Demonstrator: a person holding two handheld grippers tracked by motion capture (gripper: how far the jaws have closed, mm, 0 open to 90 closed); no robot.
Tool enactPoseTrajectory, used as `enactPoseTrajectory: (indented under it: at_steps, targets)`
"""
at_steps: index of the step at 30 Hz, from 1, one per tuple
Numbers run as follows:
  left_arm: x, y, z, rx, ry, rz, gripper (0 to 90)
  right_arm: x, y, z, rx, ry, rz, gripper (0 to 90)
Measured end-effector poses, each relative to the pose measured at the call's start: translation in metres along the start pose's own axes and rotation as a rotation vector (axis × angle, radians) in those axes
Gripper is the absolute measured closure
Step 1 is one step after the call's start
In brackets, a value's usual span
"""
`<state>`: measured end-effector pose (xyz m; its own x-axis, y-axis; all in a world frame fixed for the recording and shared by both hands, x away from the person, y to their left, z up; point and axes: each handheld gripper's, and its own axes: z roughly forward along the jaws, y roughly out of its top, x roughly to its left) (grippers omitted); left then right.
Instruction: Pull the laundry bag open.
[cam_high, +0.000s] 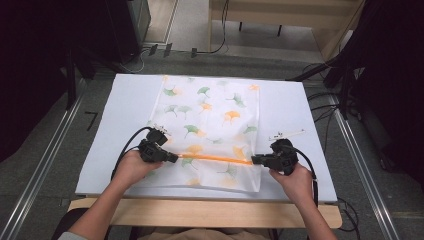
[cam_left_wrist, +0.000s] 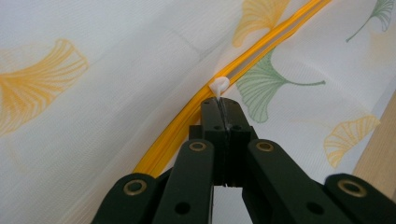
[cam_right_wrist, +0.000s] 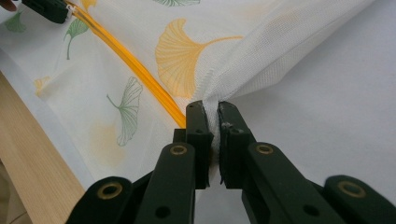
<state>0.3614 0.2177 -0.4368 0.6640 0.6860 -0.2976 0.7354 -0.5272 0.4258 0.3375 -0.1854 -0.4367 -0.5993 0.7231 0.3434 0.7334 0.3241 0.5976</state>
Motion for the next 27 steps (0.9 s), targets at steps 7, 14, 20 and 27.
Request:
enactPoseTrajectory:
  at_steps: [7, 14, 20, 27]
  targets:
    - [0.012, -0.009, -0.008, 0.017, 0.018, -0.02, 90.0, -0.001, 0.0, 0.0, 0.004, 0.004, -0.004, 86.0]
    - [0.02, -0.017, -0.016, 0.016, 0.021, -0.035, 90.0, -0.002, 0.0, 0.001, 0.012, -0.004, 0.0, 86.0]
    - [0.021, -0.019, -0.017, 0.014, 0.021, -0.042, 90.0, -0.002, 0.0, 0.001, 0.015, -0.005, -0.002, 86.0]
    - [0.026, -0.022, -0.022, 0.006, 0.039, -0.054, 90.0, -0.004, 0.0, 0.001, 0.014, -0.006, 0.008, 86.0]
